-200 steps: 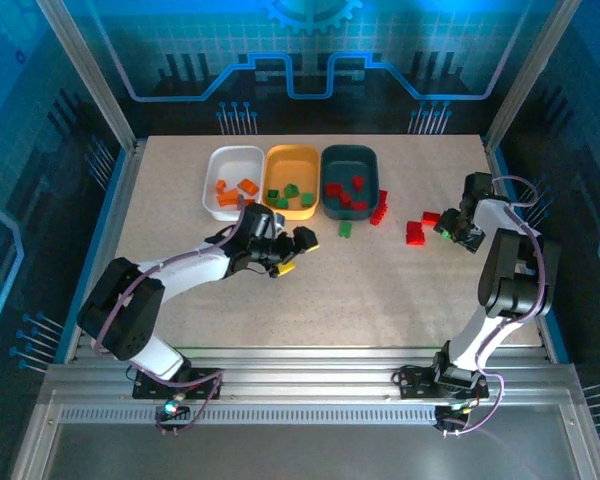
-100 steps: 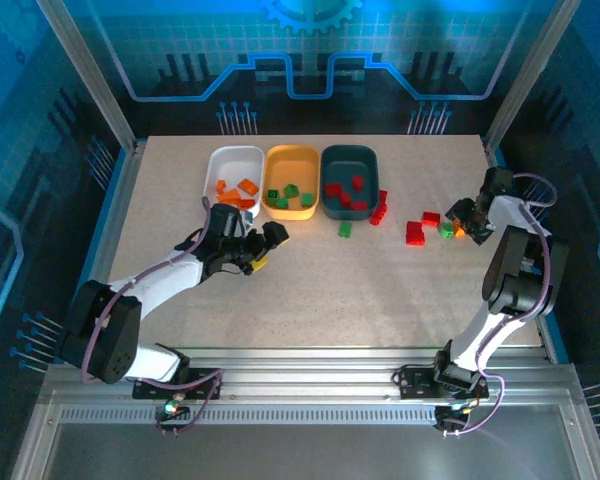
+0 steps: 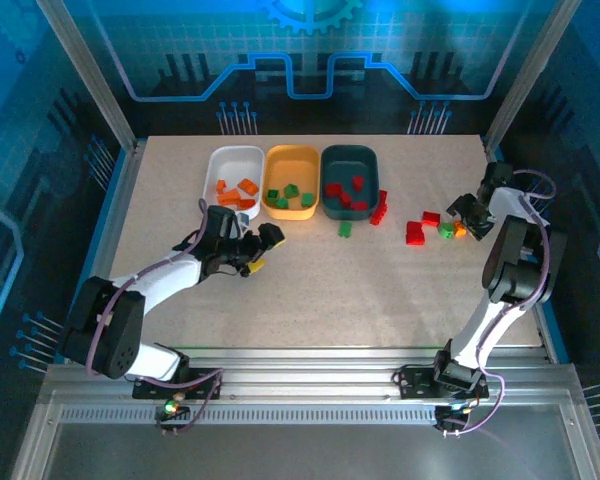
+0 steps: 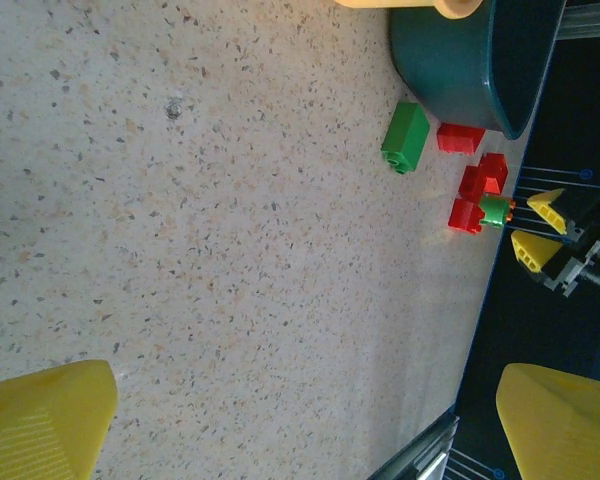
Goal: Sort the legos into containers by color
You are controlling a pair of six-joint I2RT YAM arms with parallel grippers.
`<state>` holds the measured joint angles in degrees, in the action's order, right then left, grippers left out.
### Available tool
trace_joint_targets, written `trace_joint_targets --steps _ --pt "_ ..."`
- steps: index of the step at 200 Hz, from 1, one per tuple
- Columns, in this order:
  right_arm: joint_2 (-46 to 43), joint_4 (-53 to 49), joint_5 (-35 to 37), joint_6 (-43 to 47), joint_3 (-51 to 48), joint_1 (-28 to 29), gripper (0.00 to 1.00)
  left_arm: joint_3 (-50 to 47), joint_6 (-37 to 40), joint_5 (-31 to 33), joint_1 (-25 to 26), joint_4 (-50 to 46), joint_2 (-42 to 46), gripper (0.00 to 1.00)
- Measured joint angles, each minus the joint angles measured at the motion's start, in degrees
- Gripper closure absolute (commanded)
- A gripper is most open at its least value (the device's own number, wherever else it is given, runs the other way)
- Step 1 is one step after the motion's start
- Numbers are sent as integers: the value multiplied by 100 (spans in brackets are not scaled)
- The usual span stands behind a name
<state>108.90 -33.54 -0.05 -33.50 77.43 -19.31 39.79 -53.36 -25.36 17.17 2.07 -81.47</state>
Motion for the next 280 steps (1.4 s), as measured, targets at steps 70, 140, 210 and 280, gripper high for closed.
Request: trace_joint_targets --steps 70,140,210,280 --pt "525 -103 52 -527 271 0 32 -22 101 -70 -52 0 0 1" --pt "643 -28 151 -614 232 -15 63 -59 103 -103 -85 -50 83 1" --pt "-234 369 131 -557 -772 0 65 -59 236 -127 -837 -638 824 1" --pt "-2173 507 463 -407 -1191 1547 65 -380 76 -173 -2693 -1274 1580 1"
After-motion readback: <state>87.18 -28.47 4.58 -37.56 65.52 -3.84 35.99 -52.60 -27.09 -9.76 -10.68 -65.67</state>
